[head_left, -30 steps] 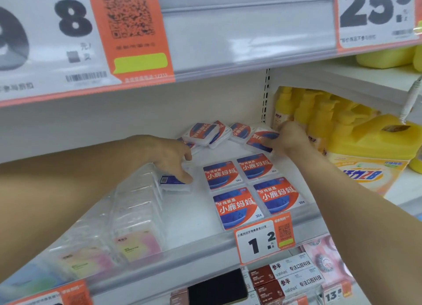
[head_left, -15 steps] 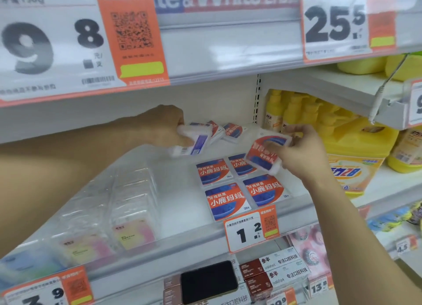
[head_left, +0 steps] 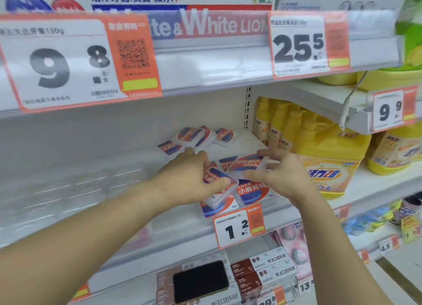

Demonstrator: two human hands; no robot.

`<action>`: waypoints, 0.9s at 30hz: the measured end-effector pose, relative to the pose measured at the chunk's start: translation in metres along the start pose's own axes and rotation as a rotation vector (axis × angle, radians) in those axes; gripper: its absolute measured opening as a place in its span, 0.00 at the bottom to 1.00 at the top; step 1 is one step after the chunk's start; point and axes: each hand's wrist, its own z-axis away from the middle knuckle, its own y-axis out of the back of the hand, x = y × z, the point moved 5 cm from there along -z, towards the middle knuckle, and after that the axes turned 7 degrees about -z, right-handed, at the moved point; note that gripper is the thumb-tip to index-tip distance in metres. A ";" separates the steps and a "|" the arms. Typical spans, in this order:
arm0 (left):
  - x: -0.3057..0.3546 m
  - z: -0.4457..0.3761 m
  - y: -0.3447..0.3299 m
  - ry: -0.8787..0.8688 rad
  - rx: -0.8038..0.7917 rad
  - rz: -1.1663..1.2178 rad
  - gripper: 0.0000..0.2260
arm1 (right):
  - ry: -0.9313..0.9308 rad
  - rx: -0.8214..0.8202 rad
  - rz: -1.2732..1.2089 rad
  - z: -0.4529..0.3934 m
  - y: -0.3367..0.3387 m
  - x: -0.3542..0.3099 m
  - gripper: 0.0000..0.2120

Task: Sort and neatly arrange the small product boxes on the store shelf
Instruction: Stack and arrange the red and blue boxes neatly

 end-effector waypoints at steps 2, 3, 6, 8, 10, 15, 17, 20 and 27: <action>0.000 -0.002 -0.009 0.016 -0.041 0.050 0.32 | 0.001 -0.021 0.005 0.001 0.003 -0.003 0.34; 0.001 -0.002 -0.014 0.011 -0.074 0.094 0.32 | 0.012 -0.013 0.014 0.002 0.004 -0.006 0.36; 0.002 -0.003 -0.023 0.036 -0.093 0.148 0.31 | 0.082 0.092 0.135 0.006 0.006 -0.015 0.44; 0.003 -0.003 -0.025 0.090 -0.071 0.073 0.32 | 0.103 0.168 0.276 0.010 0.006 -0.018 0.50; 0.002 -0.003 -0.027 0.133 -0.080 0.026 0.33 | 0.031 0.147 0.318 0.010 0.004 -0.016 0.51; 0.002 0.000 -0.026 0.183 -0.088 0.067 0.33 | -0.143 -0.023 0.259 0.012 0.016 -0.017 0.25; 0.003 0.006 -0.028 0.190 -0.109 0.143 0.36 | -0.120 -0.001 0.269 0.010 0.024 -0.021 0.16; 0.005 0.013 -0.032 0.144 -0.145 0.183 0.37 | 0.047 -0.007 0.407 0.006 0.024 -0.027 0.15; -0.004 0.011 -0.031 0.184 -0.009 0.101 0.31 | -0.042 -0.133 0.468 -0.006 -0.003 -0.013 0.41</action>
